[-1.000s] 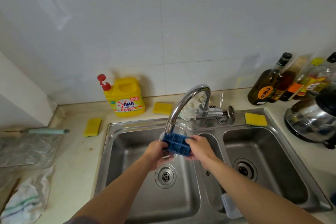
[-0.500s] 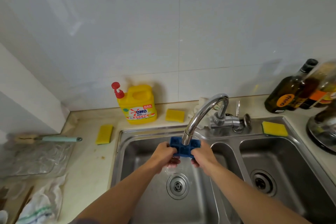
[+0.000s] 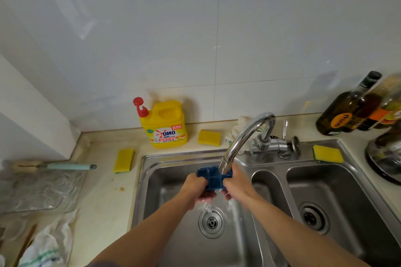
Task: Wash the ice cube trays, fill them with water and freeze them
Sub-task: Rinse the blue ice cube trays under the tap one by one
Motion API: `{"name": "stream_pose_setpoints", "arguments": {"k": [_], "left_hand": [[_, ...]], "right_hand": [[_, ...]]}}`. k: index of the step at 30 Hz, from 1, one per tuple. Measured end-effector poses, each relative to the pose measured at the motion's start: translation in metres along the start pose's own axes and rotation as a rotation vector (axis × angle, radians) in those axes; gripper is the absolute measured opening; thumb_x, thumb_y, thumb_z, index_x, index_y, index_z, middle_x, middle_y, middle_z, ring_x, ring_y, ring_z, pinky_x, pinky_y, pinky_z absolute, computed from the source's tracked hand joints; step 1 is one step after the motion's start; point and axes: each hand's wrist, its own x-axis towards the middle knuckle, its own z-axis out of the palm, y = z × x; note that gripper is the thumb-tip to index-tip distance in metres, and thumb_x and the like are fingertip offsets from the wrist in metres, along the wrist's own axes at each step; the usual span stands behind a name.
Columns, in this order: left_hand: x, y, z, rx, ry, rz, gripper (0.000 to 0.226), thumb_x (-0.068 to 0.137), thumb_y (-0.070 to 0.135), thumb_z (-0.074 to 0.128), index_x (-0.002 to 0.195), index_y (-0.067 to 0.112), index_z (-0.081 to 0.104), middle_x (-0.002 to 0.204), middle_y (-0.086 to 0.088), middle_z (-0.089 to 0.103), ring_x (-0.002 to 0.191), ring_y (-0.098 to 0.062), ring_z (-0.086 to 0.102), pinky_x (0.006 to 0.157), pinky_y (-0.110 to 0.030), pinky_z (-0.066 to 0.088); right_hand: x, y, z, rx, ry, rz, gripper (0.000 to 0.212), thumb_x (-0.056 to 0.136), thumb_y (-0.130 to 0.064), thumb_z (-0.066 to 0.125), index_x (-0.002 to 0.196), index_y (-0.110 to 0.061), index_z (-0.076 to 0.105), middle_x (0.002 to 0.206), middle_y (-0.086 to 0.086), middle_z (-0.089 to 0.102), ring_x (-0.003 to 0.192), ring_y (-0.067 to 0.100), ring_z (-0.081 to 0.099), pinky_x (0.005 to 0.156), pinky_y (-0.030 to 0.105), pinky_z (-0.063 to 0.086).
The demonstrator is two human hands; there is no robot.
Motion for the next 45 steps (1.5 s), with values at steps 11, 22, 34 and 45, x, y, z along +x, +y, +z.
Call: {"name": "stream_pose_setpoints", "arguments": {"k": [11, 22, 34, 45], "left_hand": [[0.002, 0.003, -0.004, -0.259, -0.144, -0.125, 0.031, 0.096, 0.018, 0.043, 0.119, 0.005, 0.059, 0.107, -0.022, 0.074, 0.092, -0.035, 0.074, 0.07, -0.039, 0.06], [0.008, 0.006, 0.006, -0.079, 0.043, -0.057, 0.025, 0.092, 0.005, 0.043, 0.097, 0.005, 0.068, 0.073, -0.015, 0.076, 0.064, -0.027, 0.073, 0.053, -0.03, 0.056], [0.007, 0.005, 0.018, -0.009, 0.041, 0.05, 0.024, 0.095, 0.006, 0.047, 0.101, 0.013, 0.069, 0.09, -0.014, 0.073, 0.072, -0.025, 0.07, 0.057, -0.031, 0.057], [0.002, 0.007, 0.025, 0.431, 0.133, 0.314, 0.015, 0.094, 0.017, 0.054, 0.102, 0.011, 0.064, 0.091, -0.011, 0.07, 0.08, -0.029, 0.07, 0.067, -0.041, 0.061]], "right_hand": [[-0.002, 0.006, -0.007, 0.092, 0.043, -0.003, 0.033, 0.094, 0.0, 0.045, 0.106, -0.029, 0.055, 0.086, 0.012, 0.071, 0.057, 0.017, 0.059, 0.055, 0.031, 0.052], [-0.006, 0.011, -0.011, 0.23, -0.012, 0.11, 0.029, 0.088, 0.002, 0.052, 0.111, -0.014, 0.059, 0.093, 0.021, 0.073, 0.059, 0.022, 0.065, 0.051, 0.03, 0.051], [-0.004, 0.01, -0.021, 0.275, 0.054, 0.138, 0.02, 0.083, 0.001, 0.055, 0.1, -0.009, 0.06, 0.091, 0.016, 0.067, 0.073, 0.027, 0.063, 0.052, 0.032, 0.05], [0.004, 0.012, -0.009, 0.193, 0.139, 0.296, 0.016, 0.085, -0.011, 0.069, 0.097, -0.007, 0.06, 0.09, 0.021, 0.07, 0.075, 0.034, 0.069, 0.052, 0.032, 0.054]]}}
